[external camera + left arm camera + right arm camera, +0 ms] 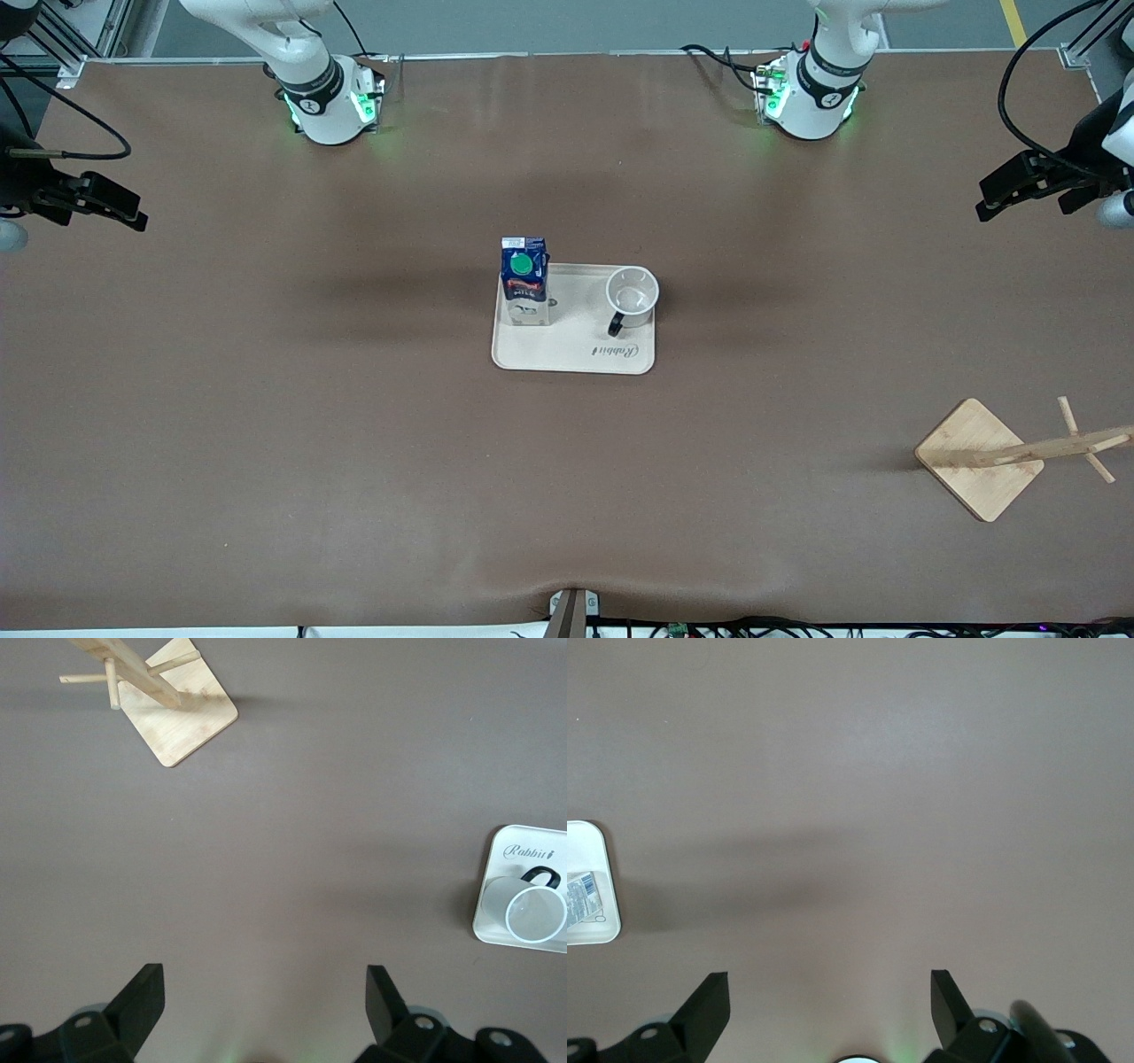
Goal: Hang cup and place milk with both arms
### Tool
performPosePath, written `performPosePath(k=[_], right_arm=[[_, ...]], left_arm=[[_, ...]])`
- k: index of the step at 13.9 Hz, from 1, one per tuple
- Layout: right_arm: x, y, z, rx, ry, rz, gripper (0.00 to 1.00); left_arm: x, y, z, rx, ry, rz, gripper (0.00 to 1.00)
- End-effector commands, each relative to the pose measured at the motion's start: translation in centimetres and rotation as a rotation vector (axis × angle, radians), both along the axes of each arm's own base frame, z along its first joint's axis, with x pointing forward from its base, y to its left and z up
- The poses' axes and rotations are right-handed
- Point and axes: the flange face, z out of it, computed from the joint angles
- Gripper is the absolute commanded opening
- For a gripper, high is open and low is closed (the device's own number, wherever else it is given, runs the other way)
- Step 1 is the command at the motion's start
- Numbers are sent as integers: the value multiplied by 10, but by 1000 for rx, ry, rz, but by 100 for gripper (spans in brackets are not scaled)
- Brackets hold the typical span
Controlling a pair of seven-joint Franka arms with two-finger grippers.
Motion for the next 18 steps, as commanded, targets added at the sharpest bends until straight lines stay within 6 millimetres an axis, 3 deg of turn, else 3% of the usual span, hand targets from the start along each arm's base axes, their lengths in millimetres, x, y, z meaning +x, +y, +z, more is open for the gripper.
performPosePath(k=[1, 4, 7, 11, 18], right_arm=[[3, -4, 3, 11, 2, -1, 100], [3, -4, 2, 11, 2, -1, 100], [3, -4, 2, 11, 2, -3, 100], [3, -4, 2, 11, 3, -3, 100], [3, -6, 2, 11, 3, -6, 100]], left_arm=[[0, 1, 5, -1, 1, -11, 100], [2, 2, 3, -1, 5, -8, 100], [19, 3, 0, -5, 0, -5, 100], [28, -11, -24, -11, 32, -6, 100], [34, -115, -117, -18, 48, -27, 100]])
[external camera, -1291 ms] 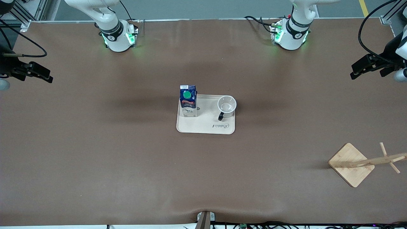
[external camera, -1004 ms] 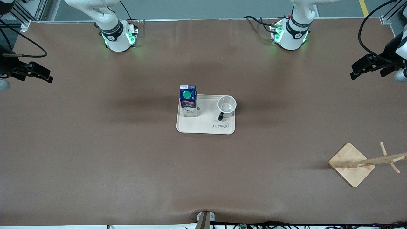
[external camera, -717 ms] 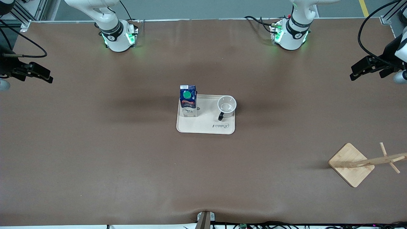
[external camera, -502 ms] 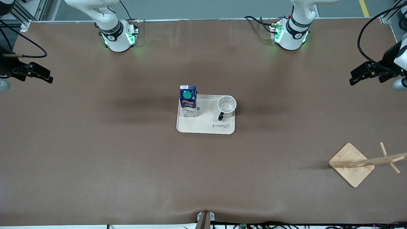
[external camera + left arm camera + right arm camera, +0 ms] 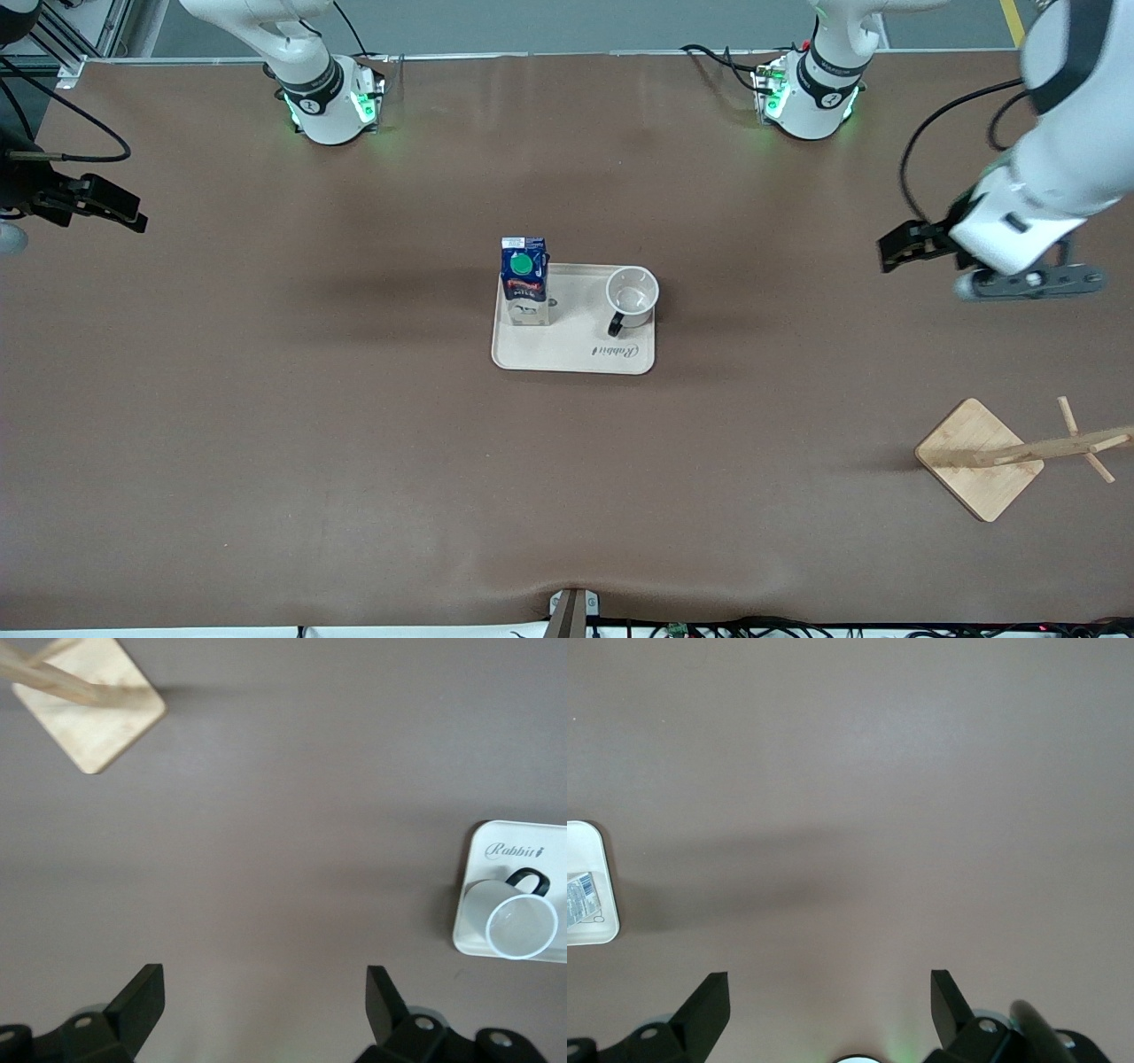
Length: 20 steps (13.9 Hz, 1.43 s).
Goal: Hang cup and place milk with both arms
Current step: 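Move the left gripper over the white mug on the tray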
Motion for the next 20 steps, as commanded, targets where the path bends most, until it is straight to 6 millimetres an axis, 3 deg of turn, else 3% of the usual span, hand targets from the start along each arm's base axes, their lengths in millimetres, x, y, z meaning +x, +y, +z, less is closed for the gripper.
performPosePath(k=[1, 6, 10, 12, 13, 14, 17, 20], right_arm=[[2, -3, 4, 11, -1, -1, 100], [3, -5, 1, 11, 4, -4, 100], [4, -5, 0, 11, 7, -4, 100], [4, -5, 0, 10, 7, -4, 100], [4, -5, 1, 10, 6, -4, 100], [4, -5, 0, 11, 7, -6, 100], [4, -4, 1, 11, 6, -4, 100], [4, -4, 0, 10, 7, -3, 100]], left_arm=[[1, -38, -31, -16, -1, 25, 100], [2, -143, -106, -40, 12, 52, 100], [2, -198, -166, -80, -1, 59, 100], [-2, -212, -196, -67, 18, 67, 96], [-10, -214, -213, -61, 17, 53, 95], [-26, -228, -228, -73, -5, 24, 94], [-46, -251, -272, -74, -28, -50, 81], [-64, -268, -290, -39, -15, -127, 74]])
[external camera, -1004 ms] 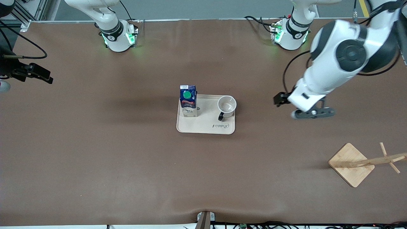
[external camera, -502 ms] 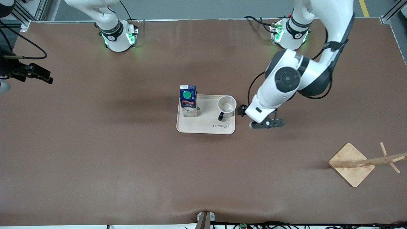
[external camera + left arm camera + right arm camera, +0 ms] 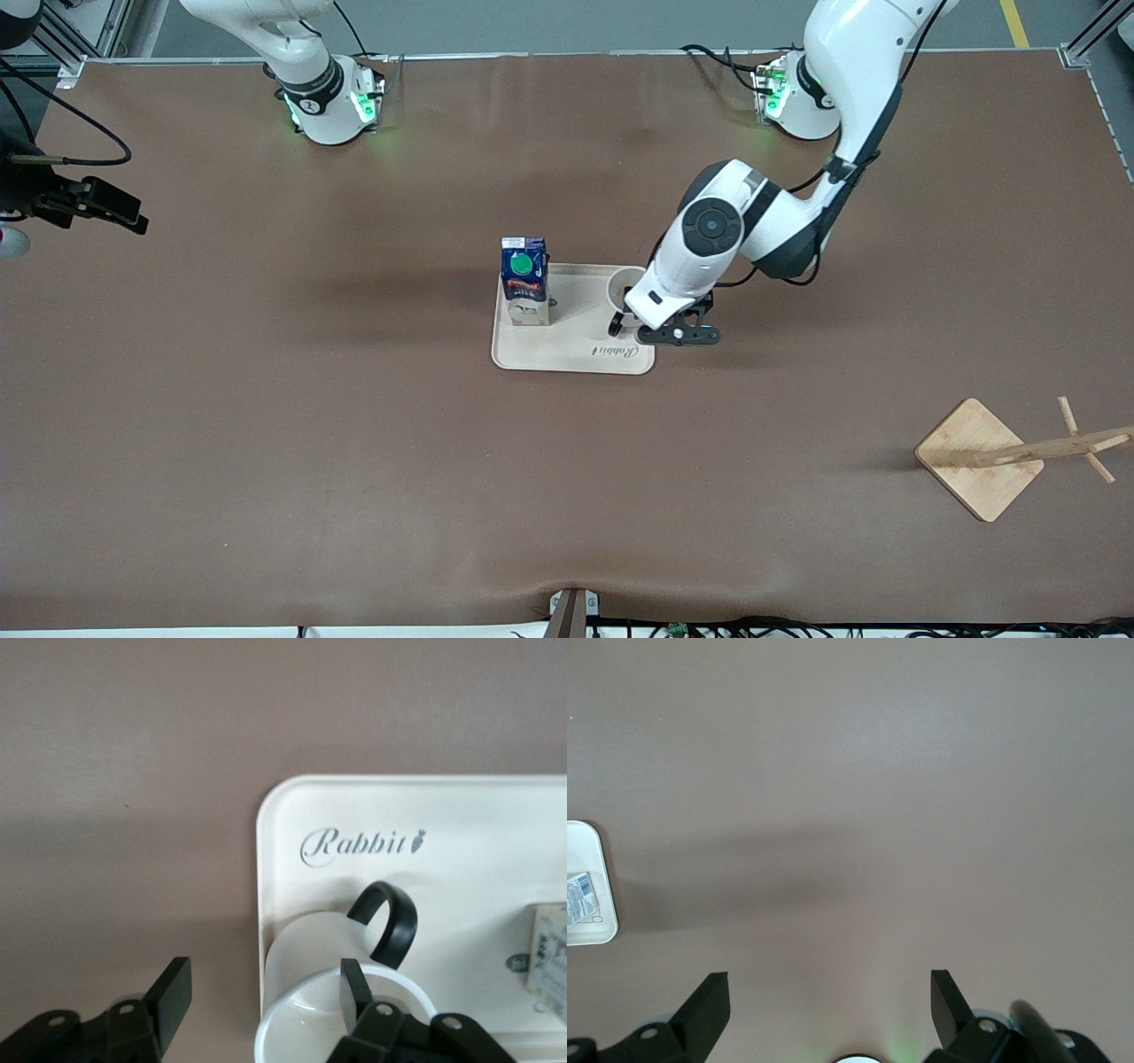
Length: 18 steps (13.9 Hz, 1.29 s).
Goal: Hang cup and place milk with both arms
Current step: 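Move the left gripper over the white mug on the tray, then grasp the white mug by its rim with the left gripper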
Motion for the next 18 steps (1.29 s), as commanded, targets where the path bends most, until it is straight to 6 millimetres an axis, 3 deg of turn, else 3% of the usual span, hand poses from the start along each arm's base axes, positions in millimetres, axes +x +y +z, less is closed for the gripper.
performPosePath(k=[1, 2, 5, 7, 8, 11, 13, 15, 18], right_arm=[[7, -2, -3, 9, 11, 4, 100], [9, 2, -3, 9, 12, 13, 100], [10, 3, -1, 7, 6, 13, 100], [12, 6, -6, 7, 19, 19, 100], [18, 7, -20, 7, 46, 19, 100], [26, 5, -49, 7, 124, 11, 100], [25, 6, -51, 8, 135, 12, 100], [25, 12, -51, 6, 135, 15, 100], [21, 21, -52, 5, 169, 25, 100]], left_arm=[[-15, -12, -7, 19, -11, -48, 73], [-16, -12, -8, 20, -9, -60, 70], [-19, -15, -14, 18, -3, -156, 45], [-19, -15, -18, 16, 2, -210, 19], [-18, -15, -17, 13, 0, -225, 3], [-16, -18, -14, 9, -7, -225, 0], [-11, -12, -7, 10, -14, -212, 0], [-2, -4, 22, 9, -51, -193, 0], [34, 27, 90, 20, -75, -118, 0]])
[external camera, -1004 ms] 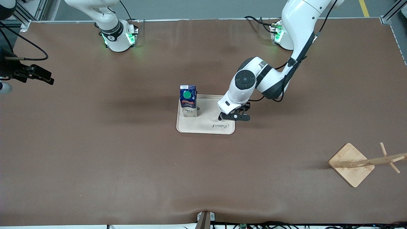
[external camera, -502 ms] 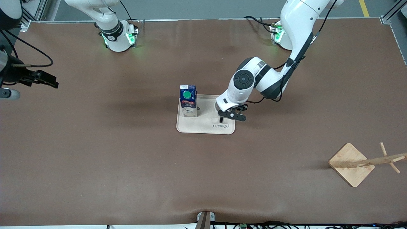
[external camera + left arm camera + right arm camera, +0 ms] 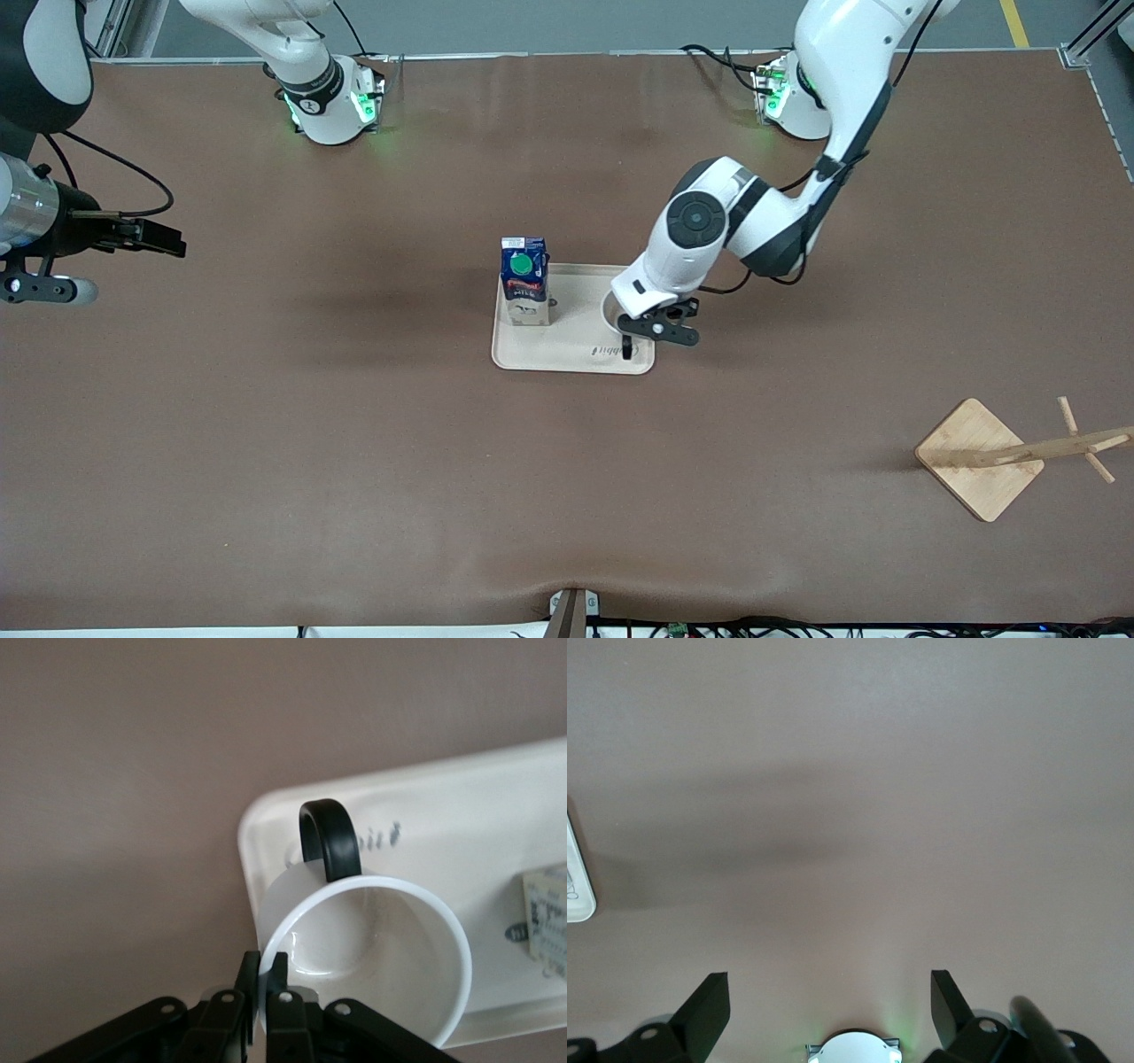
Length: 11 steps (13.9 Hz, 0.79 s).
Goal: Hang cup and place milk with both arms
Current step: 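Grasp the white mug by its rim with the left gripper, then carry the mug to the wooden stand while the right gripper reaches the carton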
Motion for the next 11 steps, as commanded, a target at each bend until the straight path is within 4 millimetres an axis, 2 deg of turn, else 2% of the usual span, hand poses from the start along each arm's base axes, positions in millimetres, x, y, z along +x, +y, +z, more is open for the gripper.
performPosePath(k=[1, 2, 3, 5, 7, 9, 11], right_arm=[[-5, 7, 7, 8, 29, 4, 100], [-4, 13, 5, 12, 36, 28, 100], [-4, 28, 5, 12, 31, 58, 100], [2, 50, 20, 7, -12, 87, 100], [14, 60, 21, 9, -17, 106, 100], [18, 71, 8, 56, 4, 99, 100], [23, 91, -9, 105, 32, 101, 100]], left_arm=[[30, 33, 78, 34, -14, 54, 0], [41, 46, 95, 43, -3, 81, 0], [53, 66, 108, 52, 5, 113, 0], [73, 114, 133, 48, -22, 191, 0], [89, 165, 150, 42, -44, 274, 0], [97, 205, 166, 44, -67, 327, 0], [100, 241, 182, 48, -81, 343, 0]])
